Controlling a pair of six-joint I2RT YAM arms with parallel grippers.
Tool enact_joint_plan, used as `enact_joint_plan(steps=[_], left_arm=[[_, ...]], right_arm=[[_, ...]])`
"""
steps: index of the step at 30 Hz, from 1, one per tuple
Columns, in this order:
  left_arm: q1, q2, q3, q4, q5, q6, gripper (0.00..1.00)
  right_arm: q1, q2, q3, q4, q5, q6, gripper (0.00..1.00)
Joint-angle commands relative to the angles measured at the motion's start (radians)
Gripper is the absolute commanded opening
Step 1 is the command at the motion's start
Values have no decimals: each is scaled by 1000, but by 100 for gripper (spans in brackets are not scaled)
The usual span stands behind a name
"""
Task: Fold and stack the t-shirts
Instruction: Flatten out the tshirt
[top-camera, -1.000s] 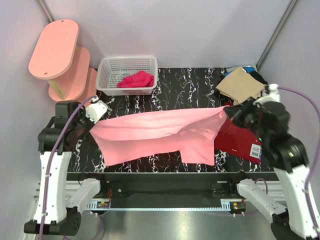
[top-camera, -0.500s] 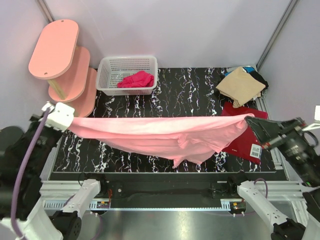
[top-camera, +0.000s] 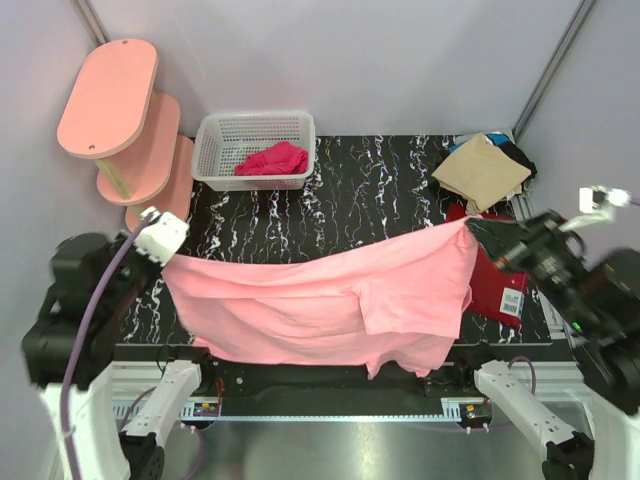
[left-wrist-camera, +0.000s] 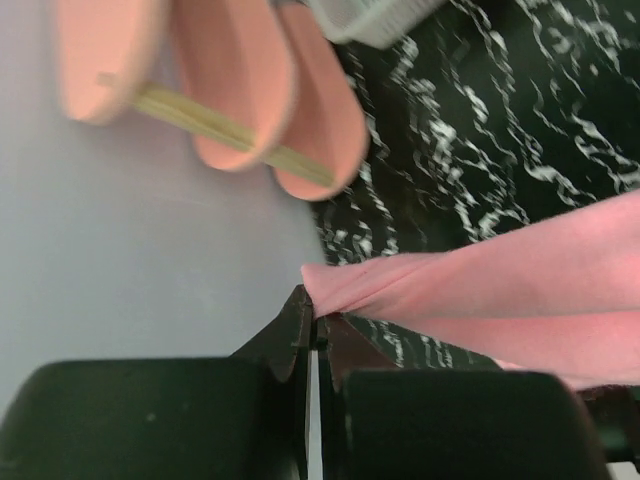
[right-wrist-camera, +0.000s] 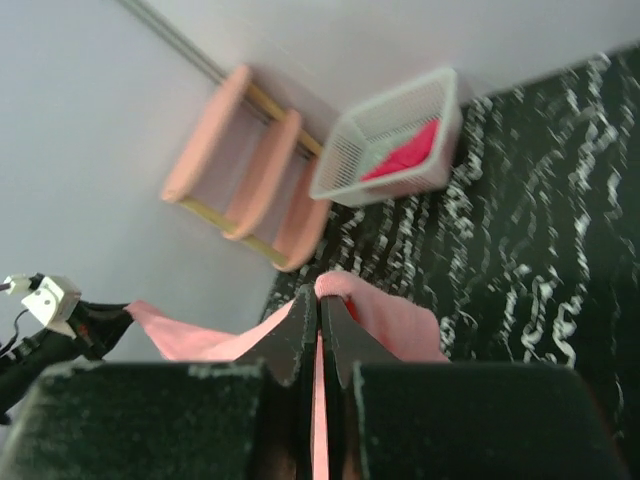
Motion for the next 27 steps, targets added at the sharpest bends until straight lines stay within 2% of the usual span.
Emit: enact_joint_plan(steps=[1,2,5,11,15,21,22,24,25,27], left_arm=[[5,39,-210,130,64,-4,0],[4,50,-301,161,71,-1,0],[5,137,-447,287,73,2,0],[7,446,-556,533,50,13,0],[18,719,-503,613,39,12,0],[21,910,-366,651,15,-19,0],[21,919,-340,651,10,-25,1],[22,921,-326,653,-4,-30,5],[24,916,-317,656,-10,-33,10],[27,892,-314,660,-19,-33,24]], right_arm=[[-3,103,-158,91,96,45,0],[-5,140,-210,109,134,65,0],[-5,238,-304,169,174,91,0],[-9,523,-363,304,188,125,0],[-23,691,-331,346,188,128,0],[-46,859,-300,373,168,122,0],[-47,881,-301,379,162,122,3],[-47,898,-306,393,160,120,8],[-49,899,-315,411,162,119,18],[-49,912,-317,436,169,107,25]])
